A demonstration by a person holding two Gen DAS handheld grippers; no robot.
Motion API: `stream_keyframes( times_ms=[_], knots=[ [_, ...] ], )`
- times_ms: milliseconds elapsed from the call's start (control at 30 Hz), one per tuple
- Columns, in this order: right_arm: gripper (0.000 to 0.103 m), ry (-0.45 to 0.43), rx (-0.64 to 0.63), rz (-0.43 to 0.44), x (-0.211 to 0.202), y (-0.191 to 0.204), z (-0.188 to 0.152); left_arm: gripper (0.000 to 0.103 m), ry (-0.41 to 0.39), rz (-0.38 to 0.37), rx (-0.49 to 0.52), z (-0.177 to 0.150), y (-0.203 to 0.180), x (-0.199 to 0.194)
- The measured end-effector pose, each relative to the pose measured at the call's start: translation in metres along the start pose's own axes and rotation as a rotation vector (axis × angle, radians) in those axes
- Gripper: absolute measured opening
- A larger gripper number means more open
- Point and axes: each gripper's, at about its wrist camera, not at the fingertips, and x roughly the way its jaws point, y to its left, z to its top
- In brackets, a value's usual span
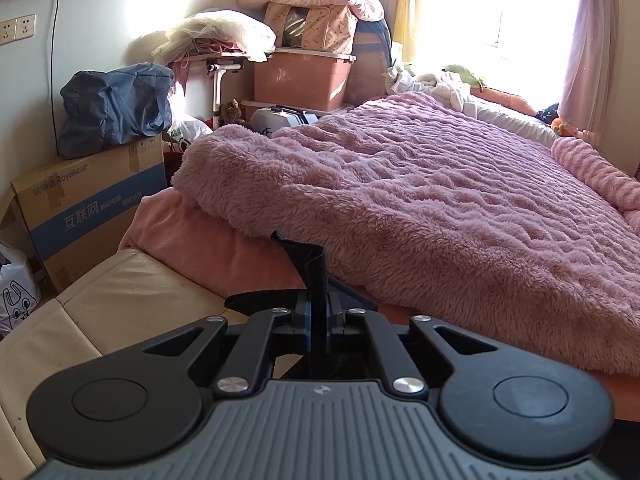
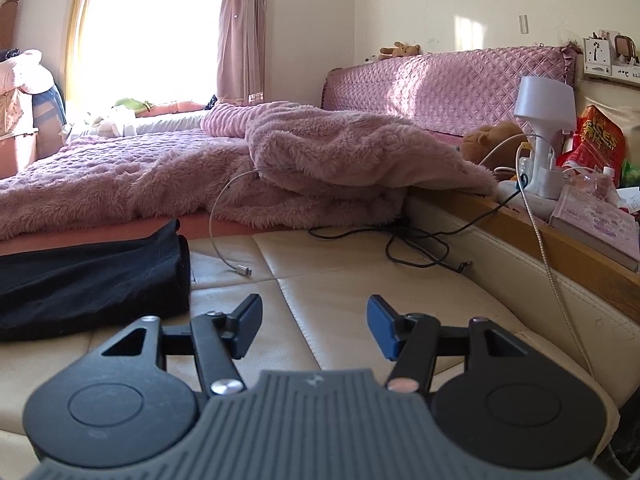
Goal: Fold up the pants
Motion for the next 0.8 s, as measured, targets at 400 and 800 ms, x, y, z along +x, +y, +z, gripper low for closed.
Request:
stream_keyframes(
  times_ms=[400, 800],
  knots=[
    [0.055, 0.021, -0.048, 0.034, 0.011, 0.023, -0.001, 0.006, -0.014, 0.009, -0.015, 0.003, 0.013, -0.002],
    [0.055, 0.093, 0.018, 0.219, 0.029, 0.107, 0.045, 0.006, -0.101, -0.159, 0.117, 0.004, -0.033, -0.027]
  ],
)
